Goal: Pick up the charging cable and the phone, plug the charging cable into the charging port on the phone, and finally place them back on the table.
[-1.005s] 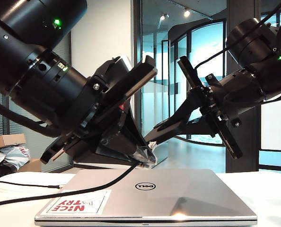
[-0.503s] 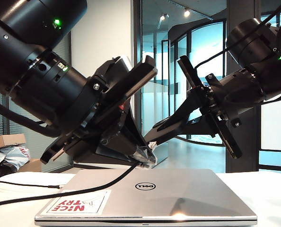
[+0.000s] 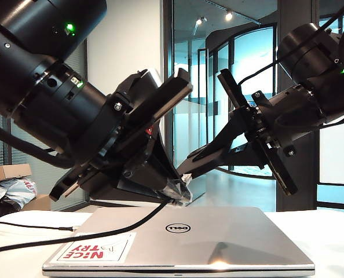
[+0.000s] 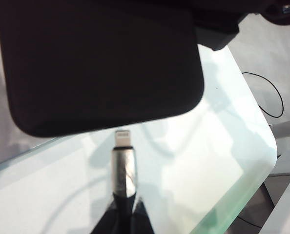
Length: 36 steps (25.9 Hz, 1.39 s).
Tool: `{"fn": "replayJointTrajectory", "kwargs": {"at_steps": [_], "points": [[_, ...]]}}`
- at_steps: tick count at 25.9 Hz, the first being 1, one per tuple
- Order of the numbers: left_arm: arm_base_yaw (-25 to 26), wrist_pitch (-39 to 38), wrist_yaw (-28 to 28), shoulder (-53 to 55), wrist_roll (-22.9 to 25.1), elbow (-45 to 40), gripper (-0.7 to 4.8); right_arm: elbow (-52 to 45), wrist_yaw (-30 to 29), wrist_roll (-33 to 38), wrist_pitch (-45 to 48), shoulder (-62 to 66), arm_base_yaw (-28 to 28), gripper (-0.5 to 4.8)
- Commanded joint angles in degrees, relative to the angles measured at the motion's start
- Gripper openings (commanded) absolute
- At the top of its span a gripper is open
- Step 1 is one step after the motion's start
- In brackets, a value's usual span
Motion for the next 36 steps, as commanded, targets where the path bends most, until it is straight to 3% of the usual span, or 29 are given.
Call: {"fn": "replayJointTrajectory", "kwargs": {"at_steps": [1,15,36], "points": [[0.1,1.1,0.2,0.6,-0.2,0.1,-0.06,0.2,-1.4,0.4,1.6,-0.4,0.1,-0.05],[0.1,2.9,0.2,1.3,-1.6,0.1,-0.06,0.2,1.5,-3.0,1.8,-0.4,0.5,-0.05],[0.1,2.9,0.2,1.3,-1.6,0.1,-0.06,0.2,-1.7,-0.7,1.8,-0.4,0.5,-0.05]]}}
